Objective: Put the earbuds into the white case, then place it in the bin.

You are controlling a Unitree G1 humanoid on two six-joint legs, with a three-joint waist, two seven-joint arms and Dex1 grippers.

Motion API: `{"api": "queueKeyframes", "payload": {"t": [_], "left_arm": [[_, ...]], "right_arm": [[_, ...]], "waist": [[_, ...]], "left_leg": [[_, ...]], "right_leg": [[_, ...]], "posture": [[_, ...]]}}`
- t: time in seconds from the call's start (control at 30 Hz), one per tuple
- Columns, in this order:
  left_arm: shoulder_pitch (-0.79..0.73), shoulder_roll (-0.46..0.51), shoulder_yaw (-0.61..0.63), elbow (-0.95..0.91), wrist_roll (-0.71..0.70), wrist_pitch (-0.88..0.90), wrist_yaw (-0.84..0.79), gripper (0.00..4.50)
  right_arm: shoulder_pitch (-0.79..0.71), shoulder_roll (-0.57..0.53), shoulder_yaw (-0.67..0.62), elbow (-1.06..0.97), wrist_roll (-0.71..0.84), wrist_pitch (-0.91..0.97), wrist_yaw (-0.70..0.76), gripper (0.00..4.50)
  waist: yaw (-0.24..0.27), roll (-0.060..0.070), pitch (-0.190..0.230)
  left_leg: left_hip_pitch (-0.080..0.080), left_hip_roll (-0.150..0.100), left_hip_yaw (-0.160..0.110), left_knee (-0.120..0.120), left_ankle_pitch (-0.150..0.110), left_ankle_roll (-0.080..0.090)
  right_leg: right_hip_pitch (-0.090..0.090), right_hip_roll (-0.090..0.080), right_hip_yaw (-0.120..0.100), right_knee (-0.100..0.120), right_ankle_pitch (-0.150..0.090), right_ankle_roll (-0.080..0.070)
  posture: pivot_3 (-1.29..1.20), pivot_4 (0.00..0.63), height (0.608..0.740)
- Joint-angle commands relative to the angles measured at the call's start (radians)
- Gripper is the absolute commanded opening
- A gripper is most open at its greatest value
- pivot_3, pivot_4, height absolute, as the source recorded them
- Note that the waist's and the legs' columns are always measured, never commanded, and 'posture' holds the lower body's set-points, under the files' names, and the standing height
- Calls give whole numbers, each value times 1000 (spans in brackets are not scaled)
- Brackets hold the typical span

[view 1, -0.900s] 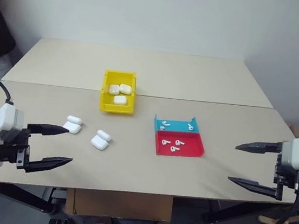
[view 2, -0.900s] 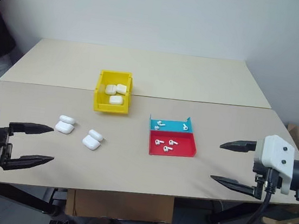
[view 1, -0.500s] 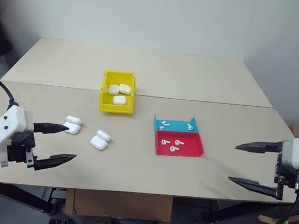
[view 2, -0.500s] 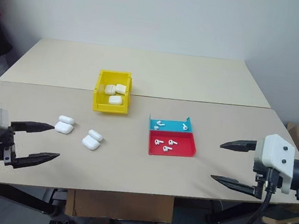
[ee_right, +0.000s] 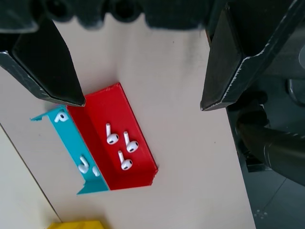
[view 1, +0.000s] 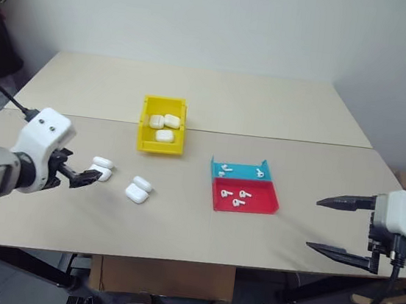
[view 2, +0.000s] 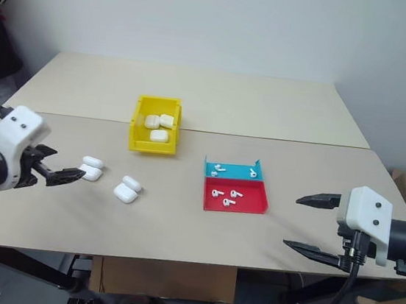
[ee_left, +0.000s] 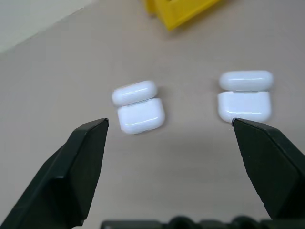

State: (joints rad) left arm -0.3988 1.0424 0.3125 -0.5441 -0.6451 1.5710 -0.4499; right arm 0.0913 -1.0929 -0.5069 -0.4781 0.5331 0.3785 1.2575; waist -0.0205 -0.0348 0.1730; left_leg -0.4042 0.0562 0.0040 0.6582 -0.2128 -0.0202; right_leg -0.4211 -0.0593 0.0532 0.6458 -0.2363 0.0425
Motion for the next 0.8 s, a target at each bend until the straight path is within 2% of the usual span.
{"api": "queueKeyframes", "payload": {"t": [0.03,0.17,0.37,0.53,0.67,0.8], "left_arm": [[-77,30,-49,98,-66,43,97,4500],[-209,64,-158,305,-153,43,201,4500],[-333,116,-319,461,-274,43,309,4500],[-488,27,-430,669,-244,43,365,4500],[-589,-30,-515,791,-191,43,341,4500],[-642,-59,-593,838,-126,43,306,4500]], "right_arm": [[-14,-9,1,-10,4,9,-12,4485],[-22,-5,25,-16,5,17,-30,4485],[-1,11,35,-17,6,10,-40,4485],[-2,17,52,-10,2,0,-43,4485],[-8,17,54,-7,0,2,-45,4485],[17,22,29,-16,-2,4,-45,4485]], "waist": [[-5,0,0],[-3,-1,1],[4,-1,1],[13,-2,1],[12,-2,1],[6,-2,1]], "left_leg": [[0,0,0,0,0,0],[1,-1,-1,-1,0,0],[0,-3,-1,-1,0,0],[0,-3,-2,0,0,0],[0,-4,-2,1,0,0],[-2,-4,-2,0,0,0]], "right_leg": [[0,0,0,0,0,0],[0,0,0,1,0,0],[-1,-1,1,0,0,0],[1,-1,0,1,0,0],[1,-1,0,1,0,0],[-1,-1,1,1,0,0]], "posture": [[0,150,740],[0,150,740],[0,150,740],[0,150,740],[0,150,740],[0,150,740]]}}
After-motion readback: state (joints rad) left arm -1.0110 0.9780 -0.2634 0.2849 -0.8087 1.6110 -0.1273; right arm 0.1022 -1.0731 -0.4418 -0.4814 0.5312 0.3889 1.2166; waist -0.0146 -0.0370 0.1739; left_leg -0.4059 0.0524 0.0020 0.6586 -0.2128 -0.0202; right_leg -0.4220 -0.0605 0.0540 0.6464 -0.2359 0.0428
